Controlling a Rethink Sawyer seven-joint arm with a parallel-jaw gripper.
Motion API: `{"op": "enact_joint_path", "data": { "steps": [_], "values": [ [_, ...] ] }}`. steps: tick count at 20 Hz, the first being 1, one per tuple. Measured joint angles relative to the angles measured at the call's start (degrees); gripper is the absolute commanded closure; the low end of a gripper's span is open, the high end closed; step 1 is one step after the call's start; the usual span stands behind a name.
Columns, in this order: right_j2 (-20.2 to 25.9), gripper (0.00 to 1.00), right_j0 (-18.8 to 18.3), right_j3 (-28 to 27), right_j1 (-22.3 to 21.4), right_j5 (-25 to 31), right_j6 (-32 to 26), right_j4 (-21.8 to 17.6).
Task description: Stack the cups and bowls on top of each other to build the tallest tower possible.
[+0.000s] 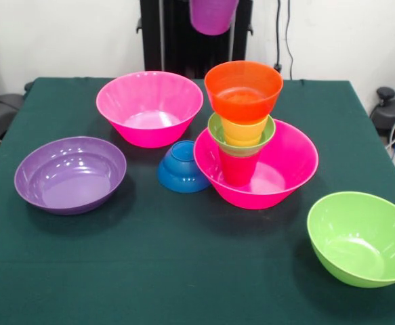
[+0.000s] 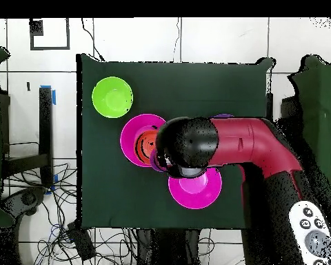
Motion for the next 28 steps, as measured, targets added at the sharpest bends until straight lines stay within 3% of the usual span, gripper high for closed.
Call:
{"op": "enact_joint_path", "data": {
  "steps": [9,18,28],
  "values": [
    [-1.81,1.0,2.41,-0.76,0.87,-0.99,1.07,0.47],
    [-4.68,1.0,4.06,-2.51,4.66,-5.98,1.32,0.49],
    [-7.24,1.0,6.88,-3.51,6.62,-6.39,1.32,1.19]
  ]
}}
